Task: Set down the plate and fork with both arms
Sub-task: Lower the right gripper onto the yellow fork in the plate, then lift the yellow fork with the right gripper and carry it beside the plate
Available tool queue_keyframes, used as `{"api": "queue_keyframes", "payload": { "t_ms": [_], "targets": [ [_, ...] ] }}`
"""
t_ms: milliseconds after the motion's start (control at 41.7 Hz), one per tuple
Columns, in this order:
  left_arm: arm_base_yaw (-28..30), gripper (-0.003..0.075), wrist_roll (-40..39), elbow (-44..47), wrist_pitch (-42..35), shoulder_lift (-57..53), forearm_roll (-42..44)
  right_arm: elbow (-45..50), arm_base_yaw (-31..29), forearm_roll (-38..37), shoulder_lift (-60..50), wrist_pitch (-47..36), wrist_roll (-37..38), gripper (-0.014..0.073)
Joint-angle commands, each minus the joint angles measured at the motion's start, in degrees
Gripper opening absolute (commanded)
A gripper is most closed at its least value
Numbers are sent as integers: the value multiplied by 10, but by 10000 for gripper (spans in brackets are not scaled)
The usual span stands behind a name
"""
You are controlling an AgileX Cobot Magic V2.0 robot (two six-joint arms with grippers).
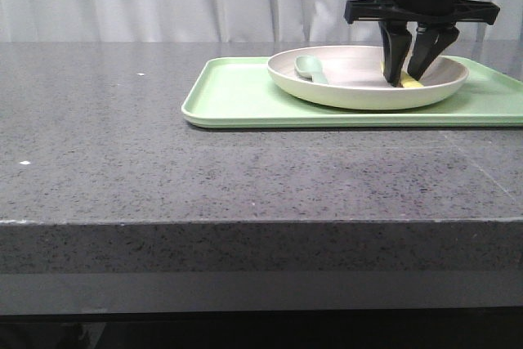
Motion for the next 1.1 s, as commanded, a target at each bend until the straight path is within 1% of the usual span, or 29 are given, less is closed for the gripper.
{"api": "queue_keyframes", "payload": {
  "t_ms": [0,72,168,288,456,624,743,959,1079],
  "targets": [
    [0,316,-1,-16,-40,3,-2,-14,-5,-7,-25,-10,0,206],
    [0,316,-1,-16,-40,3,-2,-14,-5,-7,-26,-6,0,153],
    [0,316,-1,-16,-40,3,-2,-16,-5,-7,-29,-4,0,118],
    [0,316,-1,-16,-40,3,-2,-25,-5,-7,-40,15,0,117],
    [0,316,-1,-16,-40,3,-2,-53,-5,-7,-65,68,-1,117],
    [0,316,-1,-16,-40,3,-2,-60,-11,-37,-104,126,-34,117],
    [0,316,-1,-16,-40,3,0,-48,-31,-64,-130,130,-38,117],
    [0,316,-1,-16,-40,3,0,-16,-89,-55,-144,129,-38,117],
    [0,316,-1,-16,-39,3,0,19,-113,-40,-144,108,-38,117]
  ]
}}
